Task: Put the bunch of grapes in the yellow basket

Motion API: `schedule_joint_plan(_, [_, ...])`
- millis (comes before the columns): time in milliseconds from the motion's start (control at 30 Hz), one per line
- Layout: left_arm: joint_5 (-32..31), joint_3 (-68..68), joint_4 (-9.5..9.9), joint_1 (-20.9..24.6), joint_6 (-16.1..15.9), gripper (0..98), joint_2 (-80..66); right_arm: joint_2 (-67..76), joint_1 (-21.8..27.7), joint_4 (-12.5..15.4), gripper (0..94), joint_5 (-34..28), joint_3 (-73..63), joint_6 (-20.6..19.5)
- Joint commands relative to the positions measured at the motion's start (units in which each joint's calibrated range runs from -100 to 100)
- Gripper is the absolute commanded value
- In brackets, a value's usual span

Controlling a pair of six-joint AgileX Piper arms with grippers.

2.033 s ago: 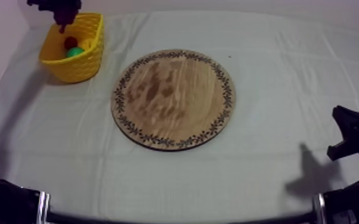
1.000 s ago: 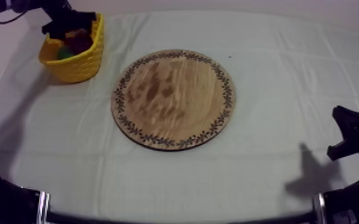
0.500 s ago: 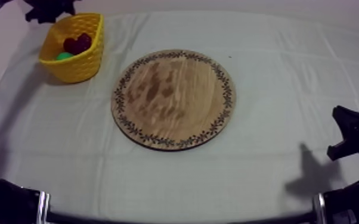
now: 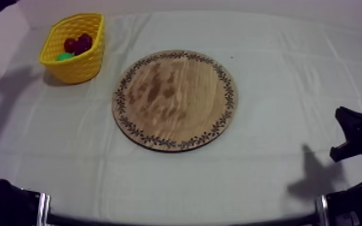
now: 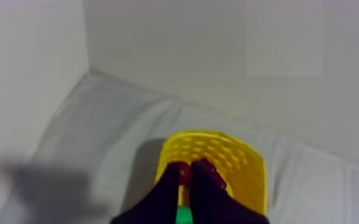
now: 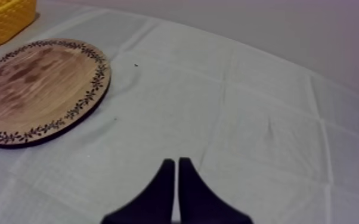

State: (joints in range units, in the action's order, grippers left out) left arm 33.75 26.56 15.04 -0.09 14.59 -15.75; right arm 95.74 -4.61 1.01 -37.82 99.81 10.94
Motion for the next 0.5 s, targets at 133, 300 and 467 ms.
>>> schedule_joint_plan(133, [-8.1, 24.04, 0.53, 0.17, -0.24, 0.7, -26.06, 0.01, 0.02, -0.01, 0.4, 0.0, -0.03, -0.02])
schedule_joint_plan(300, [-9.7, 37.75, 0.73, -0.22, -0.09, 0.1, -41.63, 0.01, 0.02, -0.01, 0.4, 0.0, -0.03, 0.02])
schedule_joint_plan(467, [-10.21, 51.43, 0.5, -0.95, -0.97, 0.0, -58.09, 0.01, 0.02, -0.01, 0.4, 0.0, -0.03, -0.01])
